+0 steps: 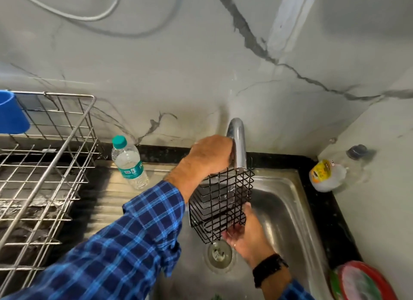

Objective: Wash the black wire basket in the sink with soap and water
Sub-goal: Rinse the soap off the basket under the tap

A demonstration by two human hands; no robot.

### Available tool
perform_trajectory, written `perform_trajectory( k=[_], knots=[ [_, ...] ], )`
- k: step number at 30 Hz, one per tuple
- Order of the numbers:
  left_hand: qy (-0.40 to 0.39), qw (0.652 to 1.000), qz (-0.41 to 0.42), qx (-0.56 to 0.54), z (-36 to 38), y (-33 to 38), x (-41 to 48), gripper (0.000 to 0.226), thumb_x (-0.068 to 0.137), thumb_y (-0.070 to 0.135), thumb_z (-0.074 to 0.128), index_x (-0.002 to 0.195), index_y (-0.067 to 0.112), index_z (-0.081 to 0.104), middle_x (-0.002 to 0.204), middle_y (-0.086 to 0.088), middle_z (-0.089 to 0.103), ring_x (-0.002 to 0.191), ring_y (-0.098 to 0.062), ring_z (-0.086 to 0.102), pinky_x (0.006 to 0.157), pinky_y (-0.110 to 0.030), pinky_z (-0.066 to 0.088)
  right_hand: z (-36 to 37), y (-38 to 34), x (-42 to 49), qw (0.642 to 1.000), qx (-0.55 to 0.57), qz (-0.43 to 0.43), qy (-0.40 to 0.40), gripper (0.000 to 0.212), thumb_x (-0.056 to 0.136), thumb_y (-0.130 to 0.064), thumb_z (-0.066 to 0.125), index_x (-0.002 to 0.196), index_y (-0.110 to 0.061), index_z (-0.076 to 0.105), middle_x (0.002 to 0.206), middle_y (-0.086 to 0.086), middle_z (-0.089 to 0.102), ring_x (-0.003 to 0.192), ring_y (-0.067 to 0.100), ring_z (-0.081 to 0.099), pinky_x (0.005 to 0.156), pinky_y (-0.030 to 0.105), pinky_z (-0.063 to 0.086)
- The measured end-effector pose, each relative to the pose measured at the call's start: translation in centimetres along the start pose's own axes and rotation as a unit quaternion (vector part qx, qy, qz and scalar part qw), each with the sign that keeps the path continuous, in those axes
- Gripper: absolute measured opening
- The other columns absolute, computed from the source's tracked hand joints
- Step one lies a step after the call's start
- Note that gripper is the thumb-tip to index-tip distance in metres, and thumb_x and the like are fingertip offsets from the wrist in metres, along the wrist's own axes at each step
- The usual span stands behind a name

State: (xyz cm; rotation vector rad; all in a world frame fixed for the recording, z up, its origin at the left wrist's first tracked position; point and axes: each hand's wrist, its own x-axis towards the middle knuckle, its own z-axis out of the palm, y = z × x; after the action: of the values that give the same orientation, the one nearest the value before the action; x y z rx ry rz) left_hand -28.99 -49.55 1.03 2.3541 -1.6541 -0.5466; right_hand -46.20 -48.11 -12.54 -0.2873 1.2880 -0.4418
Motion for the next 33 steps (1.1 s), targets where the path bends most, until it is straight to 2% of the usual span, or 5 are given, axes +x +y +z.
perform_trajectory(
  k=[8,19,24,30,33],
  knots=[
    [0.024,0.916,-0.148,-0.371,3.8,-1.6,1.2,0.026,0.107,0.024,0.041,0.088,0.018,0.058,0.086,-0.003,0.067,0.075,-0.015,0.064,0.068,-0.028,0.056,-1.9,-2.0,-1.1,0.916,-0.261,-0.273,0.133,0.079,0.096,-0.048,0.058,0.159,-0.034,0.013,0.165,0.009,0.014,0.145,0.036,0.030,0.110,0.051,0.034],
    [0.015,0.962,-0.003,-0.271,4.9,1.2,1.9,0.031,0.104,0.032,0.047,0.111,0.009,0.066,0.077,0.002,0.057,0.076,-0.019,0.063,0.064,-0.026,0.053,-2.7,-0.8,-0.2,0.929,-0.291,-0.216,0.079,0.089,0.087,-0.077,0.045,0.156,-0.045,0.000,0.167,0.007,0.009,0.143,0.035,0.036,0.112,0.059,0.036],
    [0.026,0.947,-0.080,-0.310,6.3,2.3,0.3,0.031,0.101,0.049,0.043,0.098,0.028,0.066,0.087,0.003,0.066,0.083,-0.021,0.069,0.074,-0.033,0.058,1.9,0.7,-2.3,0.912,-0.318,-0.254,0.046,0.074,0.102,-0.056,0.020,0.158,-0.020,-0.013,0.166,0.010,-0.014,0.154,0.029,-0.004,0.122,0.042,0.007],
    [0.016,0.925,-0.111,-0.364,5.4,2.2,-0.5,0.020,0.104,0.031,0.047,0.091,0.022,0.060,0.082,0.003,0.059,0.079,-0.013,0.060,0.066,-0.028,0.050,3.6,2.5,-4.3,0.697,-0.438,-0.566,0.041,0.067,0.102,-0.051,0.019,0.161,-0.026,-0.001,0.167,-0.005,-0.015,0.153,0.011,-0.016,0.123,0.046,-0.006],
    [-0.027,0.920,-0.086,-0.381,4.8,1.7,0.1,0.015,0.105,0.027,0.046,0.090,0.025,0.051,0.085,0.001,0.057,0.081,-0.015,0.058,0.068,-0.035,0.058,2.8,0.8,-3.2,0.660,-0.450,-0.598,0.058,0.067,0.100,-0.055,0.024,0.159,-0.025,0.017,0.168,-0.004,0.002,0.154,0.012,0.000,0.122,0.058,0.007]
  ],
)
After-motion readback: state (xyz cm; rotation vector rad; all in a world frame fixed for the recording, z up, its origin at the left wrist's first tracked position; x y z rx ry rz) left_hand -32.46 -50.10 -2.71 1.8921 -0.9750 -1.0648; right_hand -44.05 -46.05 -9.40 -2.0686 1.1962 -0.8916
